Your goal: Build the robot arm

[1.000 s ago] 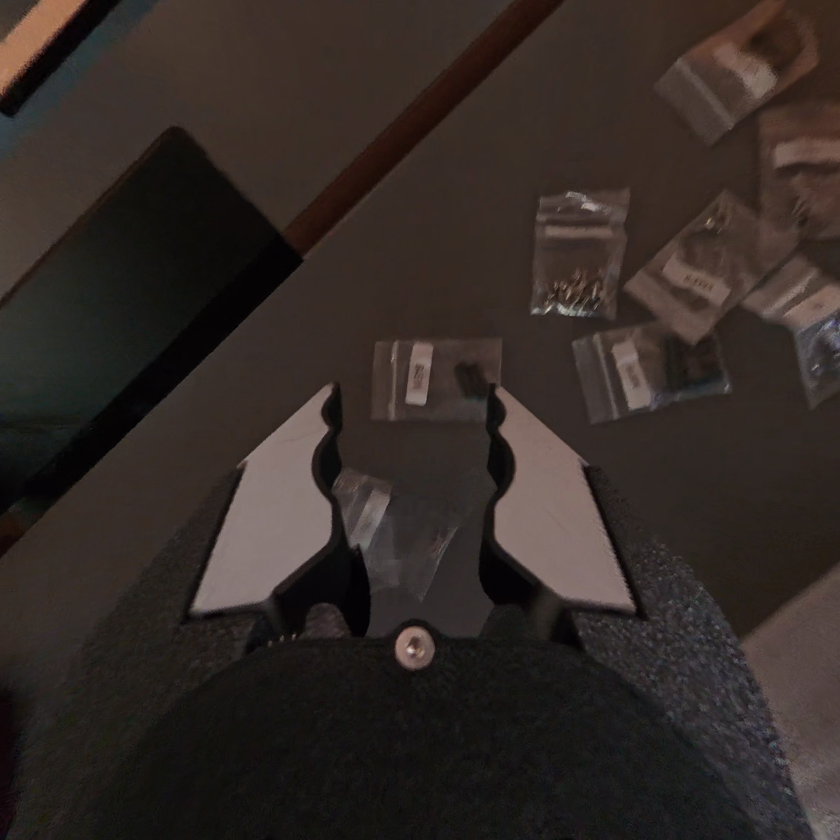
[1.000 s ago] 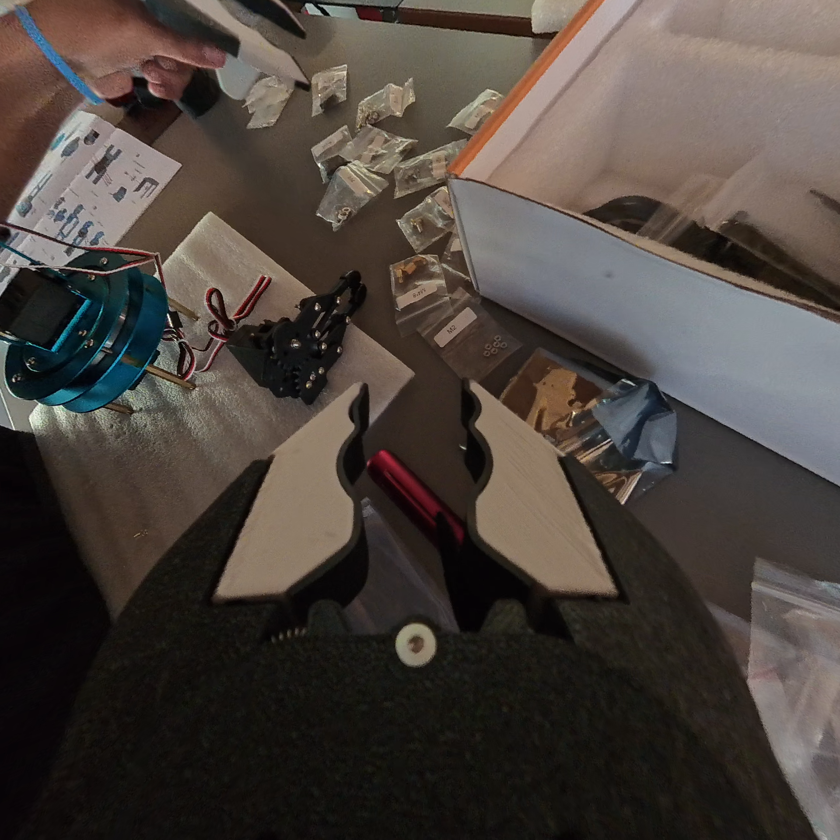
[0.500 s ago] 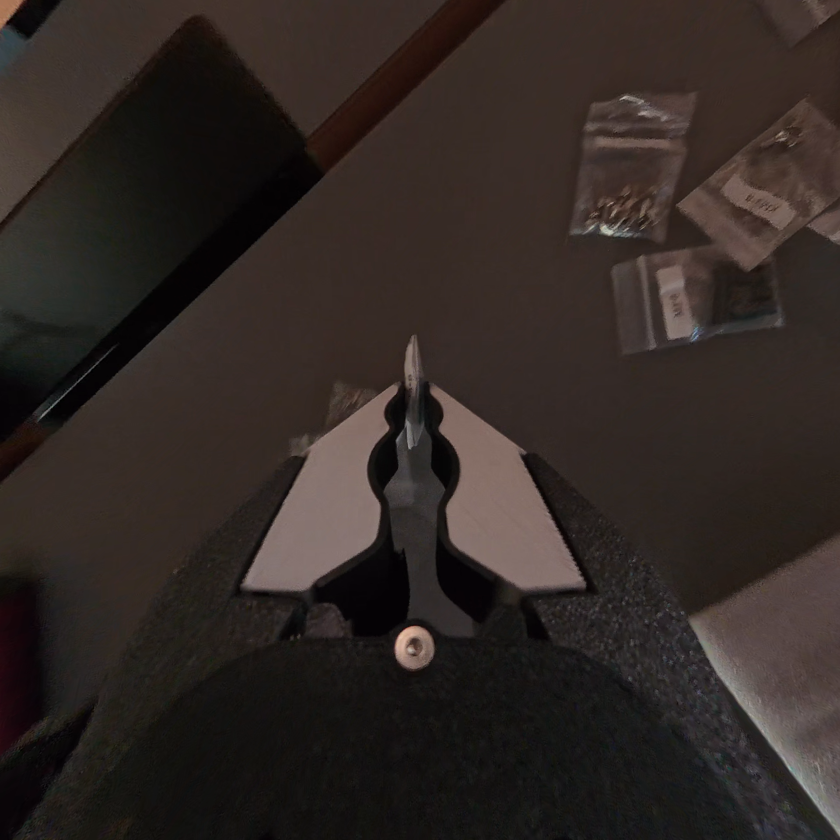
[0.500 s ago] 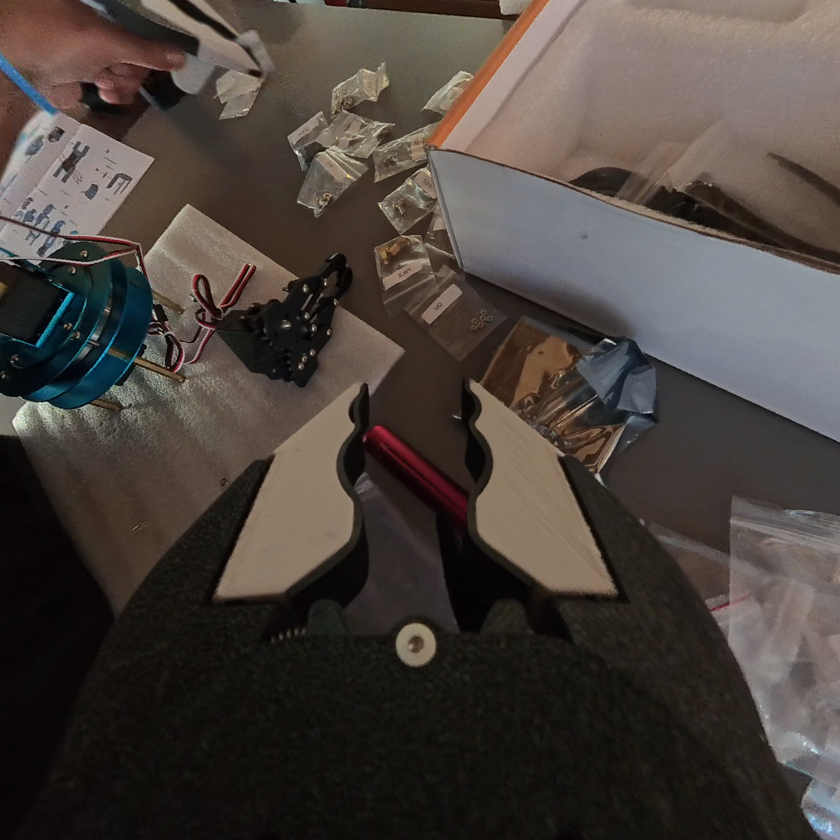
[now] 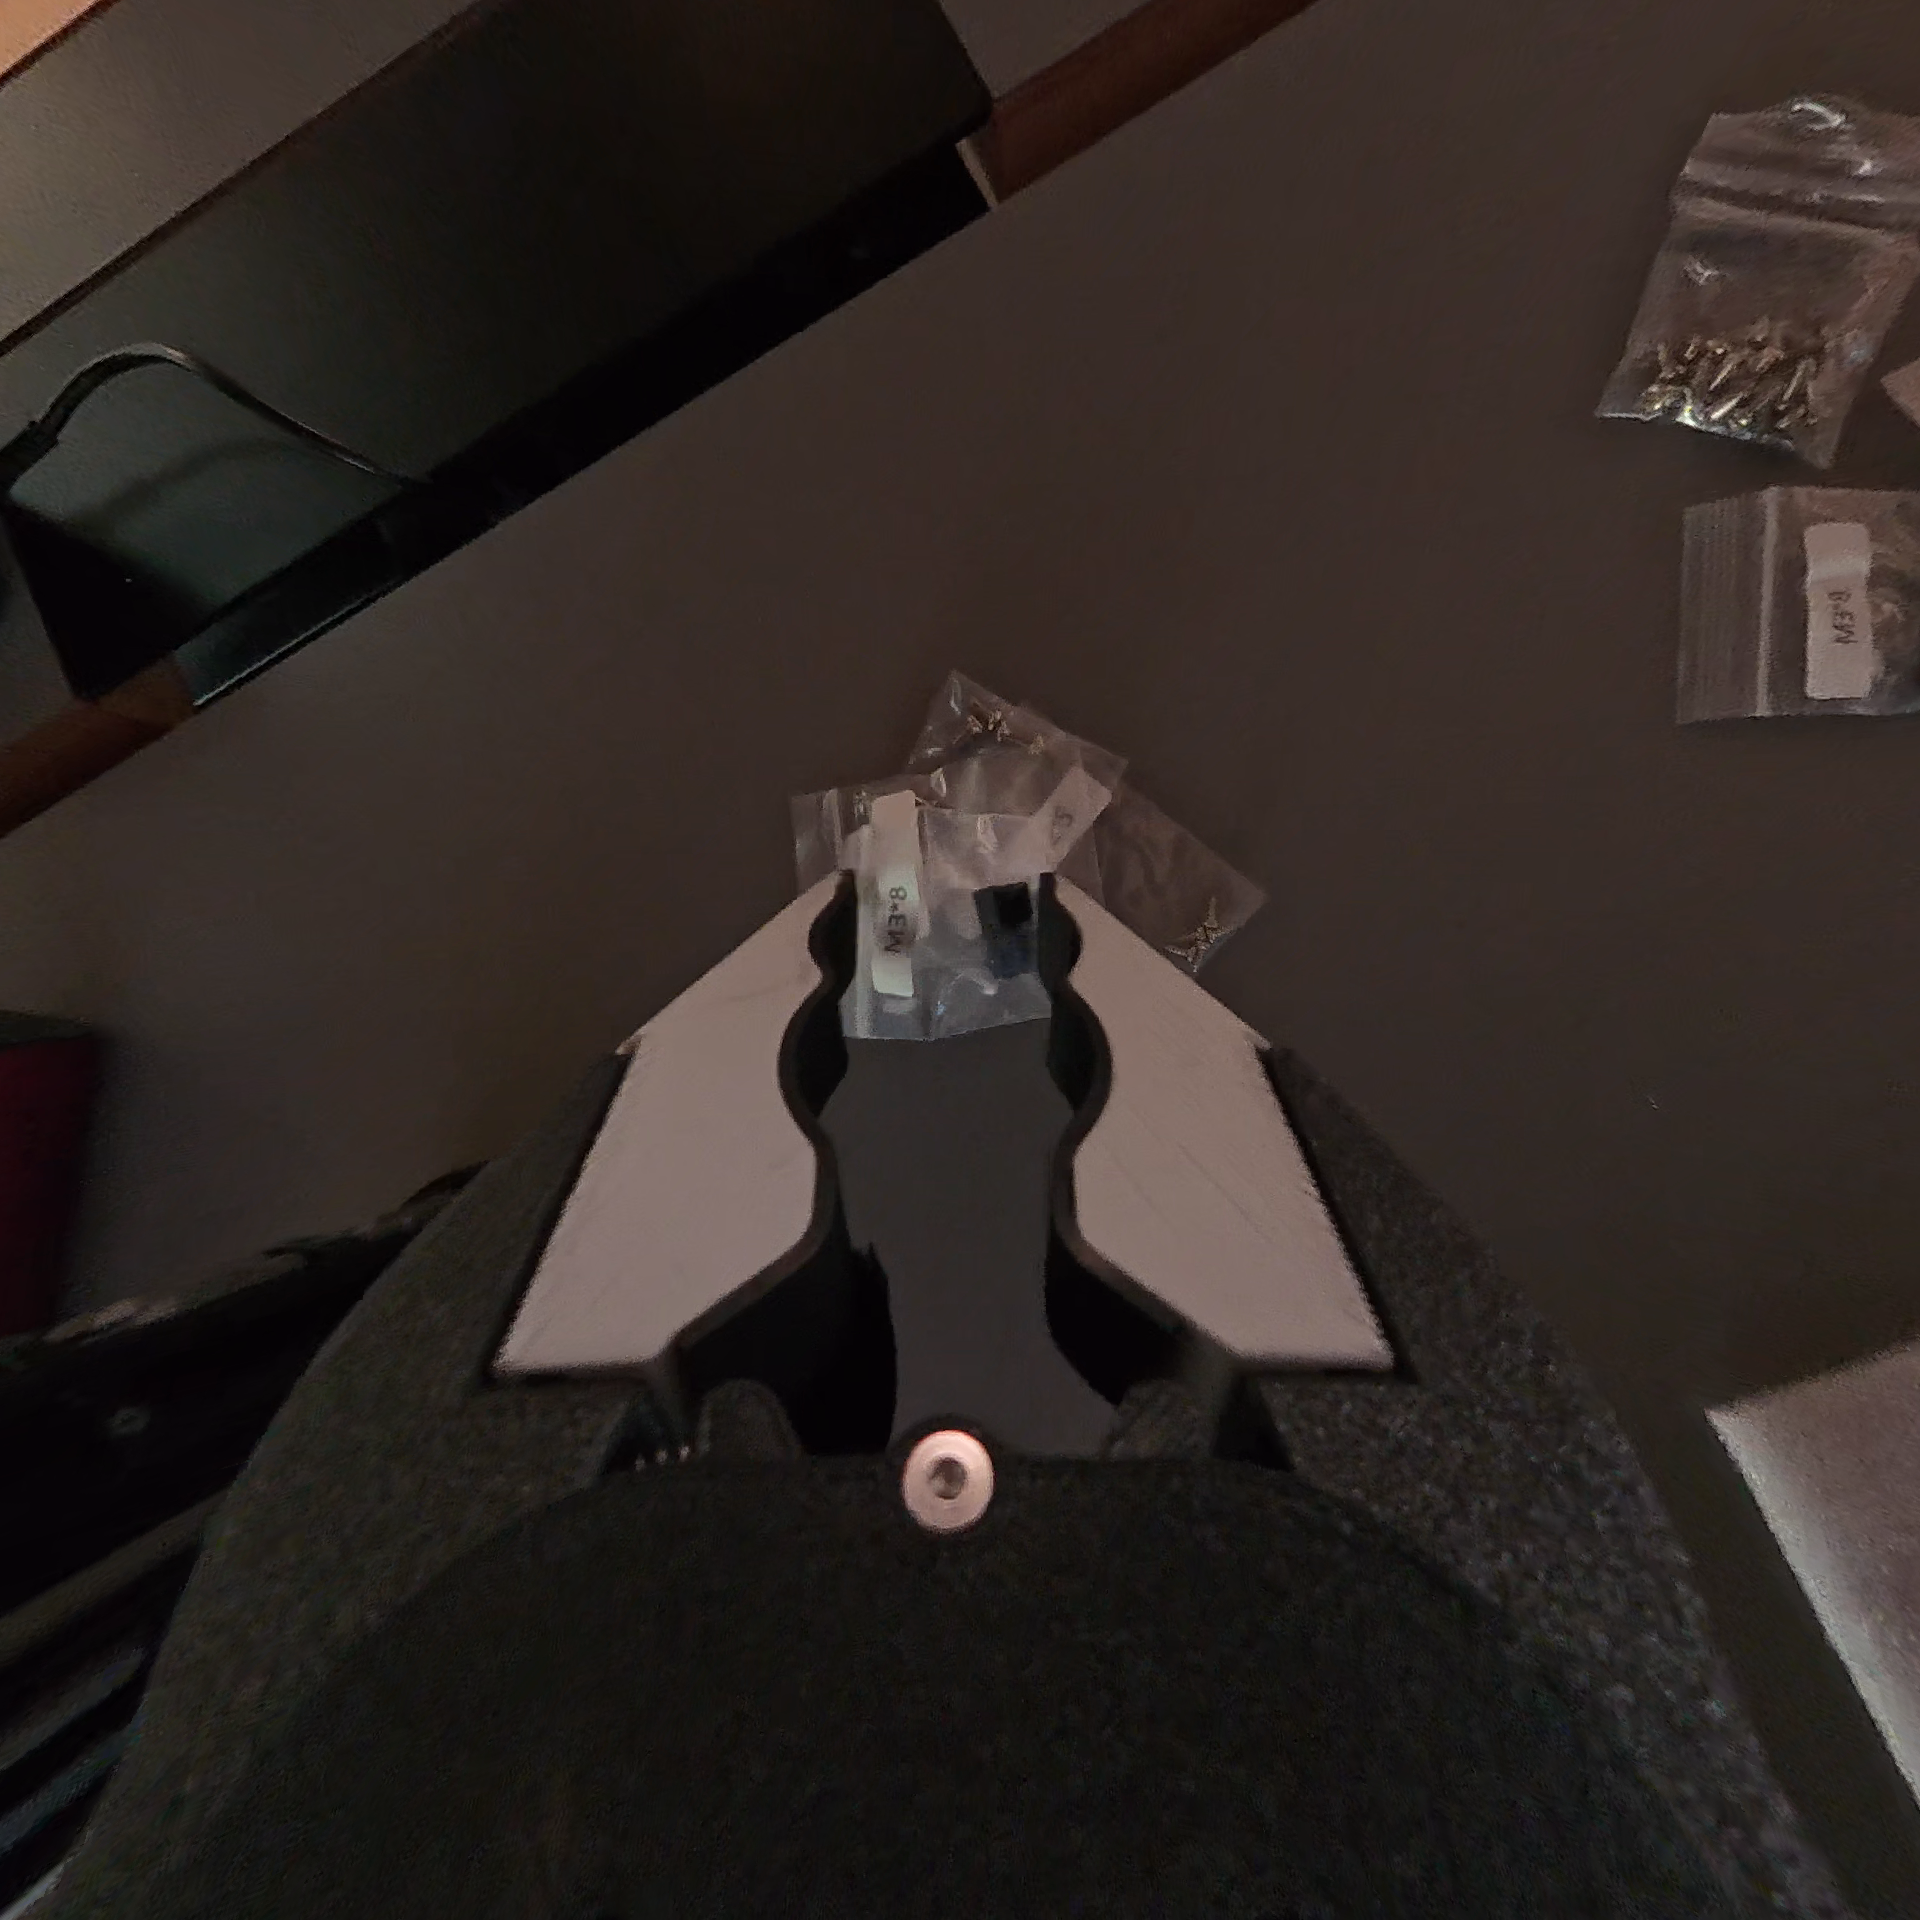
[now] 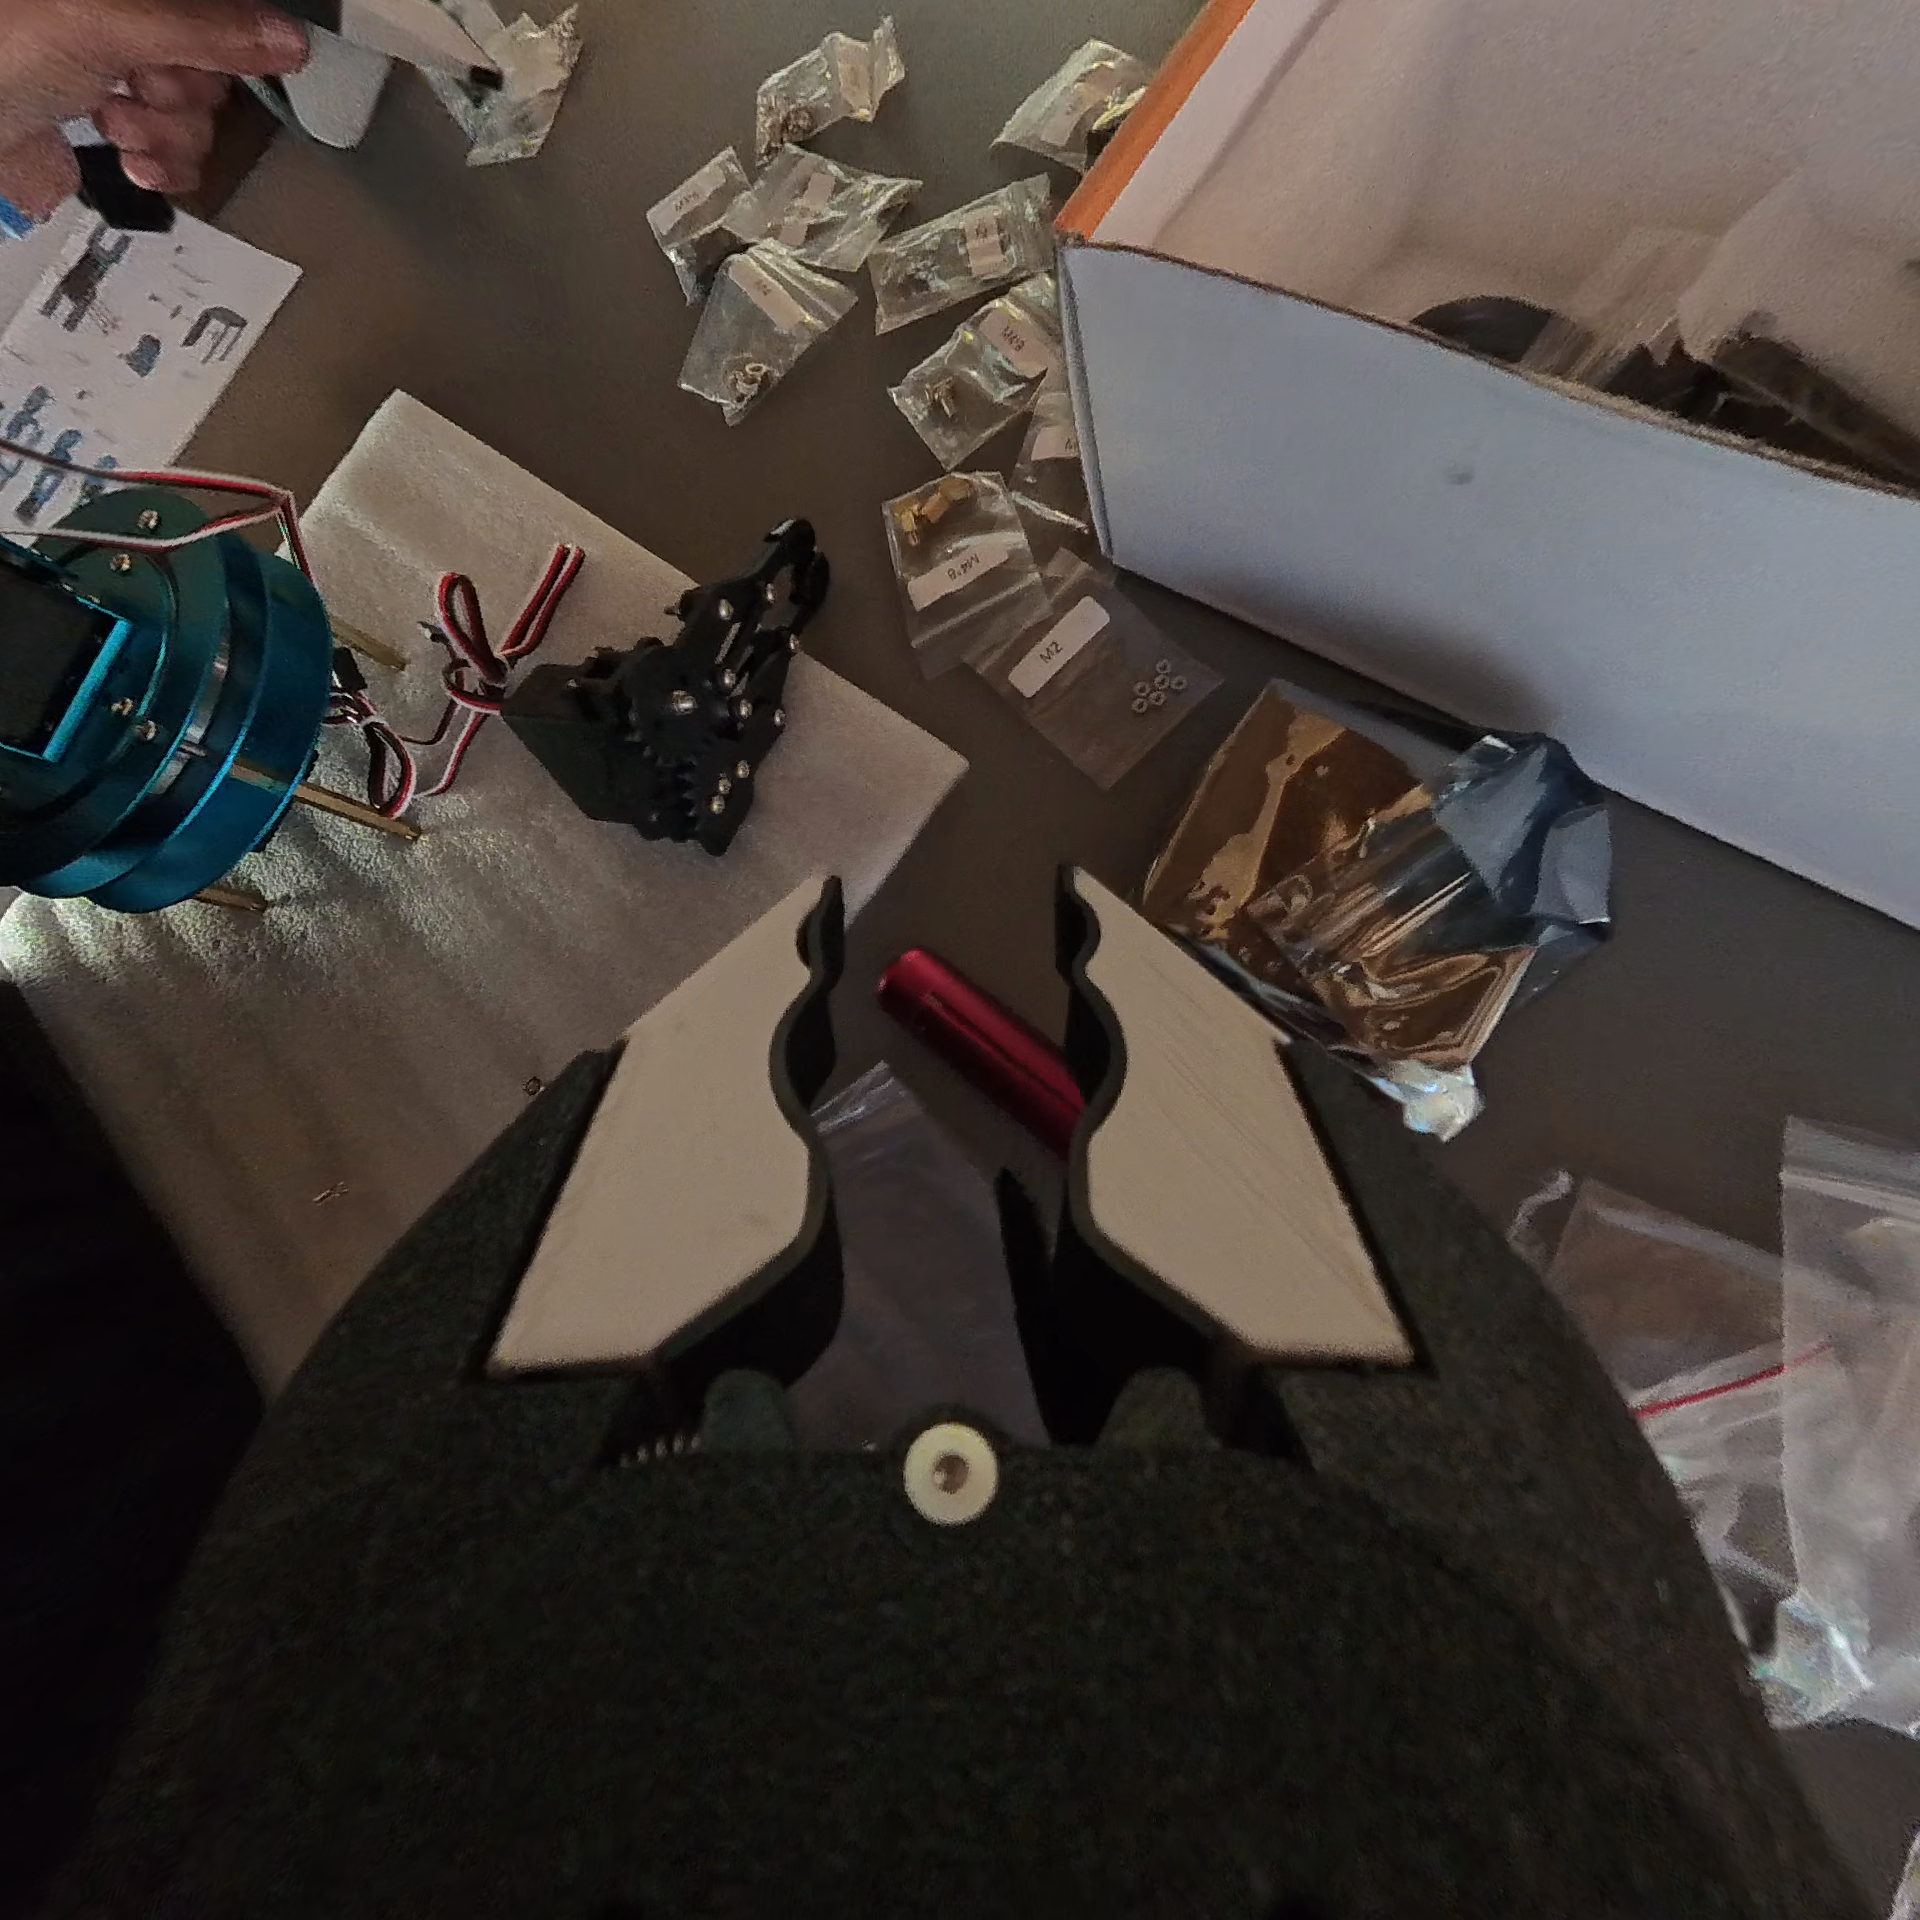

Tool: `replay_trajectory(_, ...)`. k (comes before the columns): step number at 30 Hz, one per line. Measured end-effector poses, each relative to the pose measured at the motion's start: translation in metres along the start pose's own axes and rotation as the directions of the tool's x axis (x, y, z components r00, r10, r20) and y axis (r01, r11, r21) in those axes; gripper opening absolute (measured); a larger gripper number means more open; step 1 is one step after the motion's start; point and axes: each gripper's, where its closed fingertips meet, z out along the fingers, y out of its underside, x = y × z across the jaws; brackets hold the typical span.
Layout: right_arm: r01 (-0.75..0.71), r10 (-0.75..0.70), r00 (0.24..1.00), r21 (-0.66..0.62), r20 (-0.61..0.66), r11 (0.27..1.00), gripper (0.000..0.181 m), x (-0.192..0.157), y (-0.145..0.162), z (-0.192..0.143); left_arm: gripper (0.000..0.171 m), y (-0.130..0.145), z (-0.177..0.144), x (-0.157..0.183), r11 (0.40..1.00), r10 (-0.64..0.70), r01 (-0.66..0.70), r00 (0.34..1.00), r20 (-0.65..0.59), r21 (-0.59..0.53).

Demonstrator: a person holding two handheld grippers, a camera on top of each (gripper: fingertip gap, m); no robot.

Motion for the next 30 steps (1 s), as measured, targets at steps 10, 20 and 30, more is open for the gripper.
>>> replay_trajectory(10, -0.054, 0.056, 0.995, 0.022, -0.077, 0.998, 0.04, 0.002, 0.015, -0.024, 0.053, -0.014, -0.051, 0.013, 0.99, -0.033, 0.036, 0.999, -0.02, 0.137)
replay_trajectory(20, -0.005, 0.048, 0.98, 0.214, -0.195, 0.977, 0.03, -0.017, 0.015, -0.064, 0.055, 0.053, -0.152, 0.063, 0.945, -0.171, 0.181, 0.983, -0.061, 0.271)
replay_trajectory(30, 0.14, -0.009, 0.911, 0.288, -0.413, 0.947, 0.046, -0.04, 0.044, -0.114, 0.045, 0.113, -0.22, 0.141, 0.898, -0.212, 0.235, 0.972, -0.103, 0.372)
